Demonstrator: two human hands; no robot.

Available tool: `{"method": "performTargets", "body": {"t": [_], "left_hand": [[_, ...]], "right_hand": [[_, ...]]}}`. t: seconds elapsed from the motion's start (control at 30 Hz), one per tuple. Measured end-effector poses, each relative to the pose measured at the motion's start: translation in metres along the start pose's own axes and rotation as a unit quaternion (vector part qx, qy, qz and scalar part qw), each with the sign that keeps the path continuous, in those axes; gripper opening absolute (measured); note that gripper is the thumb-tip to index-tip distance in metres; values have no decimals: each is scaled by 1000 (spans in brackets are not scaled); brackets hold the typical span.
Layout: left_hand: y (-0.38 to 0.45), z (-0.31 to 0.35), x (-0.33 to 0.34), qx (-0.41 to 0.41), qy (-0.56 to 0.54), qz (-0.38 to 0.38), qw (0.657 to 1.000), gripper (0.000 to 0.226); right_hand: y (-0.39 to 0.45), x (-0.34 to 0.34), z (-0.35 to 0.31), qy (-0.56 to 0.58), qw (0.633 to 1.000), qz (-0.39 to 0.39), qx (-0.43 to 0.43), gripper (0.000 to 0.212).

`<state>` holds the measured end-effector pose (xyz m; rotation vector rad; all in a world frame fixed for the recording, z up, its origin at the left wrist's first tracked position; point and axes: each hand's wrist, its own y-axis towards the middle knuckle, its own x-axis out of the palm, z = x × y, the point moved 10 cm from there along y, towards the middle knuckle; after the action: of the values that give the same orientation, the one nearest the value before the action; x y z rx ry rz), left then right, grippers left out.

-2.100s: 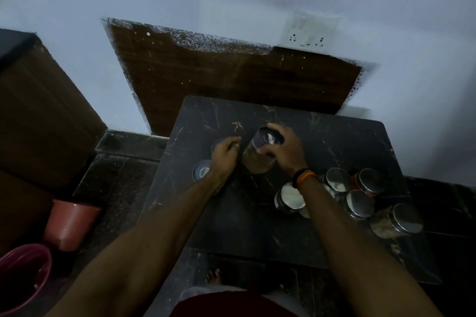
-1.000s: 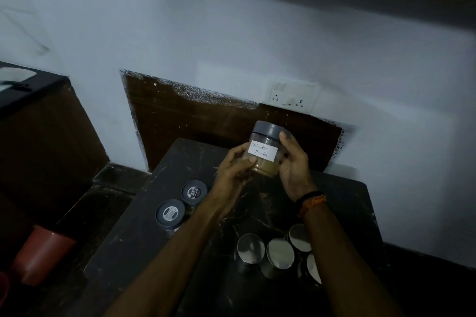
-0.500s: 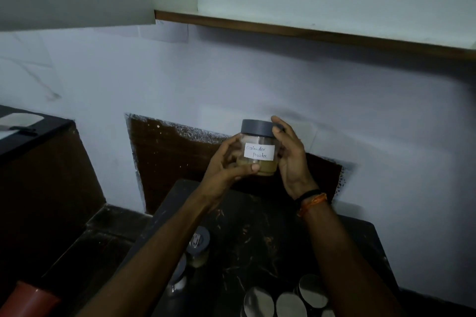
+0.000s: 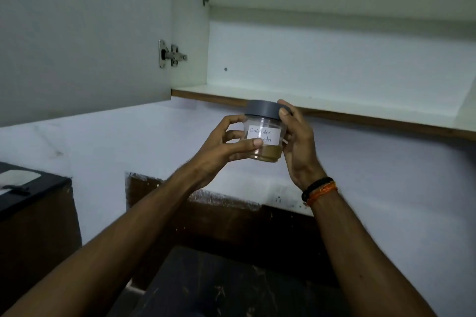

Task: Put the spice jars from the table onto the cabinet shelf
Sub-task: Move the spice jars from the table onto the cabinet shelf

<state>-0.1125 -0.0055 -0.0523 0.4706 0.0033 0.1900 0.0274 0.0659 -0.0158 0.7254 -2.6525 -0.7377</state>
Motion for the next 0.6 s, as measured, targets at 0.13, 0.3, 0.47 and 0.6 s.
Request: {"method": "performTargets", "body": {"t": [0.13,0.3,0.47,0.6], "left_hand": [[26,30,-7,11,16,-7,1000,58],[61,74,-13,40,92,2,995,60],[85,105,-8,49,172,-53,983,43],[99,117,-17,53,184,-38,981,42]], "right_hand": [[18,6,-15,0,1000,-3,-15,41],[39,14,-29,-5,999,-14,-42,40],[60,17,-37,11,998,-10,-58,43],[75,21,-39,-3,998,-19,-52,46]]}}
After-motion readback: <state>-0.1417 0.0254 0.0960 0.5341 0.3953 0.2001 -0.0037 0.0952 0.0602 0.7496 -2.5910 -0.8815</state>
